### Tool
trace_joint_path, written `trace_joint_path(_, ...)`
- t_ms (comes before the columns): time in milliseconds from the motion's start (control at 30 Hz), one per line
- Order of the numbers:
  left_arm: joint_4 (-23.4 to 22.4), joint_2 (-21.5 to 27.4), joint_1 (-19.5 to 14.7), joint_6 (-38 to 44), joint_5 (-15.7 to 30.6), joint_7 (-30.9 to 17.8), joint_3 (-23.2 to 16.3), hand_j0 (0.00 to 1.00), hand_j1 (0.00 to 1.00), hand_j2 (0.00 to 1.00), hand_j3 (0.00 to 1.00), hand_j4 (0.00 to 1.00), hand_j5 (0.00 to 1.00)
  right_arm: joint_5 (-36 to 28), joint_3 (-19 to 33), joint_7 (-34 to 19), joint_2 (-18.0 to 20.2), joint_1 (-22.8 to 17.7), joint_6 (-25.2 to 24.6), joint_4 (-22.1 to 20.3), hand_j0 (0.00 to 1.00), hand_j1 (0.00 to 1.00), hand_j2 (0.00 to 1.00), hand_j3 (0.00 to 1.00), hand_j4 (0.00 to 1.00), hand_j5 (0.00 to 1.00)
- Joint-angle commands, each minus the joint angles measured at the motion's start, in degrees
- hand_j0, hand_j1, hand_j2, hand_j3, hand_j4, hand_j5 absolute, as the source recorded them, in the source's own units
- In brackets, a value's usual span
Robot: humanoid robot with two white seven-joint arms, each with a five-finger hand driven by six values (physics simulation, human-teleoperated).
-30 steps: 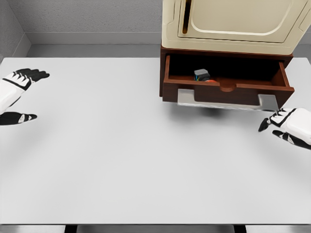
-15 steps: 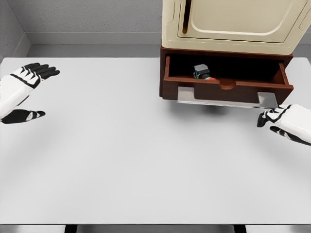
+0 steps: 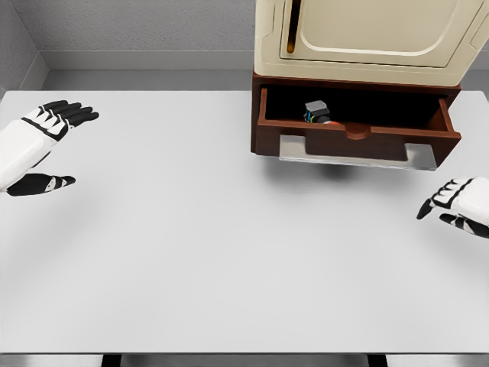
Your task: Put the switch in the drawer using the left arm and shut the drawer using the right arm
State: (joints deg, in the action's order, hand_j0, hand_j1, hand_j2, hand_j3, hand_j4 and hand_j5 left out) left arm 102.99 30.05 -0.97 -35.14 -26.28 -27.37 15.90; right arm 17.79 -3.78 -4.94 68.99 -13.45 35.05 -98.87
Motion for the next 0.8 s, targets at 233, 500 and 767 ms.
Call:
trace_joint_path(233,-0.1,-0.3,0.0,0.1,0.4,0.0,0.0,1.00,1.00,1.00,1.00,1.00,1.00,-0.1,-0.3,-1.7,-2.1,0.8,0.0,-2.5,0.54,0.54,0.54,0.54,0.54,0.54)
trace_joint_path(500,0.0,-0.3,0.0,0.1,0.4,0.0,0.0,1.00,1.00,1.00,1.00,1.00,1.00,-0.4,-0.4,-1.6,-6.9,3.7,0.0,-2.6,0.55,0.55,0.55,0.55,0.55,0.55)
trace_joint_path(767,0.0,-0.4,0.0,0.1,0.4,0.0,0.0,1.00,1.00,1.00,1.00,1.00,1.00,-0.1,-1.9,-1.7,-14.1,9.7,0.0,-2.4,0.54,0.54,0.54,0.54,0.54,0.54)
